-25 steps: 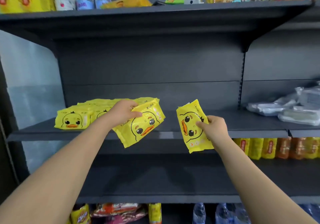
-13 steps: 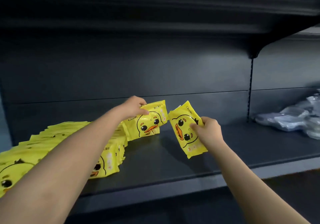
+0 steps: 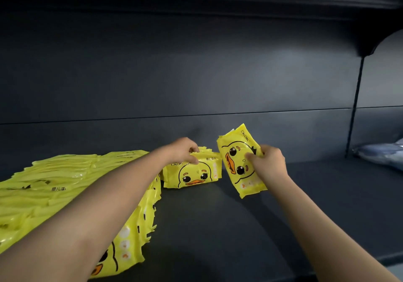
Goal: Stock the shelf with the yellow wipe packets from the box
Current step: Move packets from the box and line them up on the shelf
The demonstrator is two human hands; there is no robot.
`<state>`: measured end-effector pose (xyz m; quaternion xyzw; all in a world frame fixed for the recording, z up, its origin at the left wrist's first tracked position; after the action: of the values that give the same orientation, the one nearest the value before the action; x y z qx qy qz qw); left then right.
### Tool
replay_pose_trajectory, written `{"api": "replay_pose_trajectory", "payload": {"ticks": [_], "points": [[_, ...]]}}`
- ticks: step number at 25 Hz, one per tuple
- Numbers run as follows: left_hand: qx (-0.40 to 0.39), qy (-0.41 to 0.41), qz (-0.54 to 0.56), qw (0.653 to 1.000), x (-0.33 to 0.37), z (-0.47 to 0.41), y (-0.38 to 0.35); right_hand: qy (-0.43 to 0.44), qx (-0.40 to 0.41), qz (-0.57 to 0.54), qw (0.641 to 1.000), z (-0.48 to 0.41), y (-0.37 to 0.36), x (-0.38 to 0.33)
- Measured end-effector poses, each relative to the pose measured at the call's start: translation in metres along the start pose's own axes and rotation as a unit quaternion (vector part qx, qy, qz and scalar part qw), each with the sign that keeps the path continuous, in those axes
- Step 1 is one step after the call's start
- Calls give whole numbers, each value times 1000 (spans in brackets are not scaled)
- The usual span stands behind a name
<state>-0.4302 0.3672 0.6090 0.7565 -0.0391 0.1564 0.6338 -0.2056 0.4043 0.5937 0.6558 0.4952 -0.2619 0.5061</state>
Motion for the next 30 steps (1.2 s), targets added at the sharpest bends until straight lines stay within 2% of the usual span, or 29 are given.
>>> {"api": "replay_pose_trajectory", "payload": {"ticks": [7, 11, 14, 20, 22, 25, 27, 30], "points": [[38, 13, -108, 993, -12, -17, 0, -12, -16, -32, 999, -20, -12, 9], [5, 44, -156, 987, -18, -20, 5, -2, -36, -30, 999, -21, -21, 8], [-13, 54, -179, 982, -20, -20, 8, 15, -54, -30, 998, -20, -24, 4], [36, 62, -164, 984, -24, -2, 37, 75, -139, -14, 987, -16, -39, -21], [45, 63, -192, 978, -31, 13, 50, 116, -205, 42, 971, -15, -55, -38], [87, 66, -206, 972, -44, 40, 66, 211, -265, 188, 922, -12, -98, -63], [104, 69, -201, 972, -54, 58, 72, 260, -256, 253, 896, -6, -129, -70], [113, 68, -191, 973, -64, 77, 75, 331, -184, 304, 874, 6, -155, -65]]}}
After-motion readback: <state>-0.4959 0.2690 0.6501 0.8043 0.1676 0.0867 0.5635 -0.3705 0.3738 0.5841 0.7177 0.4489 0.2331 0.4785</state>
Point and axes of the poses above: each hand's wrist, its own z-axis away from the middle knuckle, its own y-axis out of the back of the hand, x = y × z, the point moved 6 cm from there along -z, towards the middle knuckle
